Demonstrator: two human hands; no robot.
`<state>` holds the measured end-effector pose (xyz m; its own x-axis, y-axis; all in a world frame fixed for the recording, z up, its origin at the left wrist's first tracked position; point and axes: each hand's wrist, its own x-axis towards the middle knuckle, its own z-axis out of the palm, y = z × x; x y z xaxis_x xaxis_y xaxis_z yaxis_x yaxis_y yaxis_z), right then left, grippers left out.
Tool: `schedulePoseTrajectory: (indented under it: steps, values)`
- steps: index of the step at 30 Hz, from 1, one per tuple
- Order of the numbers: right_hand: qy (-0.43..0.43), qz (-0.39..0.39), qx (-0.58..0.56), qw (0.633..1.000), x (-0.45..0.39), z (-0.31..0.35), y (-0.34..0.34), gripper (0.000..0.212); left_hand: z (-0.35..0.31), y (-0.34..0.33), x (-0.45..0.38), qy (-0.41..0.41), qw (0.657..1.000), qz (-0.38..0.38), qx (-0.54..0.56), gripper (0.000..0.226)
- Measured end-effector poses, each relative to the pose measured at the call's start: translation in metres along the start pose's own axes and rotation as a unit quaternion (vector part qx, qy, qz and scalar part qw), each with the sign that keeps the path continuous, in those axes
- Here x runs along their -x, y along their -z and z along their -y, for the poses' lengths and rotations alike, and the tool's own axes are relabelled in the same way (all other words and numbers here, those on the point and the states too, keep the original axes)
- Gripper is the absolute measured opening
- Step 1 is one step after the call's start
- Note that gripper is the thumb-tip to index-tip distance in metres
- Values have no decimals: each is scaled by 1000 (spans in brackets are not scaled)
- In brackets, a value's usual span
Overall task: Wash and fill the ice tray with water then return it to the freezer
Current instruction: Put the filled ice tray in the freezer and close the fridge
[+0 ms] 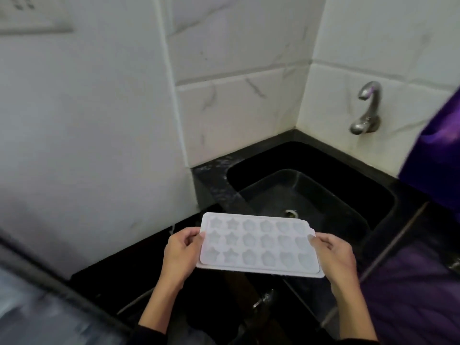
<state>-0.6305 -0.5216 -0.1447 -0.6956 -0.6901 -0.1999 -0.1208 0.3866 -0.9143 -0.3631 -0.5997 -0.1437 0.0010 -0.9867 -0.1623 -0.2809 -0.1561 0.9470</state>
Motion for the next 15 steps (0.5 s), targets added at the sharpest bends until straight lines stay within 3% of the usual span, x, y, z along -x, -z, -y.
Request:
schedulePoseTrajectory:
  steps: [4,8,15]
  values:
    - [26,62,27,997,11,19,-42,7,21,47,22,23,997,-74,30,26]
    - [62,140,57,986,16,39,-80,11,38,79,45,36,986,-156,51,21]
    - [116,296,78,945,33,78,-156,8,48,127,83,74,944,-309,90,29]
